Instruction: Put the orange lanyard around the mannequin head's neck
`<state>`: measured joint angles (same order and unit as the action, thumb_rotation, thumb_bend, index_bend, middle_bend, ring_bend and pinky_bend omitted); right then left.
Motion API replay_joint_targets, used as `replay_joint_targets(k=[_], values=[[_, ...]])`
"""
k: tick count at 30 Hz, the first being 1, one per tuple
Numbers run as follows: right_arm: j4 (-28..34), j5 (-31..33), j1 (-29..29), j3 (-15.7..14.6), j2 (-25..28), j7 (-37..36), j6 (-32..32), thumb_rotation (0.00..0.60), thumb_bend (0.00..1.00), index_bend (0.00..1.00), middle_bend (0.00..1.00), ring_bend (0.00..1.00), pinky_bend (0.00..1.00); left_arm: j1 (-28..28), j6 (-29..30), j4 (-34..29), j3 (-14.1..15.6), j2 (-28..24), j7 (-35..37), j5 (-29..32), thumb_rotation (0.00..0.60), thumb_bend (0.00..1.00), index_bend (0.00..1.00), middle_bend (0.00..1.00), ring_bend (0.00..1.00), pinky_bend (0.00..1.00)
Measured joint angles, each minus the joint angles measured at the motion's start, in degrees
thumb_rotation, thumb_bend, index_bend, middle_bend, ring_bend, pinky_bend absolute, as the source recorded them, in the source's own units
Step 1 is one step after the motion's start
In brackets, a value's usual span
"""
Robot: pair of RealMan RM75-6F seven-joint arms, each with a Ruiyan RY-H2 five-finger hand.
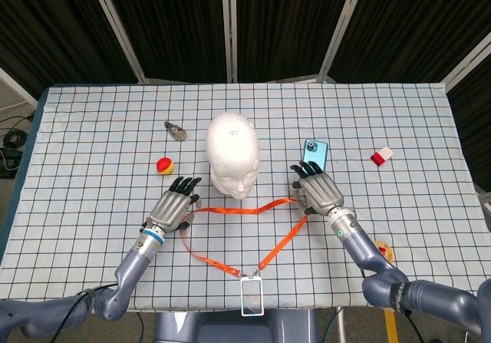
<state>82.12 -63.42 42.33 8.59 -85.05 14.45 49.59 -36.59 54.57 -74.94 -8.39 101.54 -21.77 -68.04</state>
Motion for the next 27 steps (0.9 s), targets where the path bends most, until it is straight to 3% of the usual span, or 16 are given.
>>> replay_joint_targets(k=[5, 14, 22, 27], values=[[-0.21, -0.35, -0.08, -0.09, 0.08, -0.51, -0.02, 0.600, 0.41, 0.73, 0.10, 0.00, 0.00, -0.29, -0.49, 1.38, -0.07, 1.00, -0.15, 1.37, 0.600, 0.48, 0.46, 0.00, 0.00, 0.00], [-0.45, -0.93, -0.22, -0.22, 0.19, -1.21, 0.01, 0.600, 0.41, 0.73, 0.11, 0.00, 0.00, -0.21, -0.44, 2.43, 0.11, 1.62, 3.52, 0.69, 0.600, 0.54, 0.65, 0.00, 0.00, 0.00], [1.12, -2.54, -0.61, -0.43, 1.18, -1.67, 0.95, 0.600, 0.41, 0.73, 0.11, 0.00, 0.00, 0.51, 2.45, 1.03, 0.90, 0.48, 6.35, -3.11, 0.600, 0.55, 0.69, 0.00, 0.00, 0.00], [2.80, -5.85, -1.13, -0.33, 2.46, -2.88, 3.21, 0.600, 0.41, 0.74, 0.12, 0.00, 0.00, 1.70, 6.09, -3.11, 1.46, -2.33, 7.88, -6.20, 0.600, 0.55, 0.69, 0.00, 0.00, 0.00]])
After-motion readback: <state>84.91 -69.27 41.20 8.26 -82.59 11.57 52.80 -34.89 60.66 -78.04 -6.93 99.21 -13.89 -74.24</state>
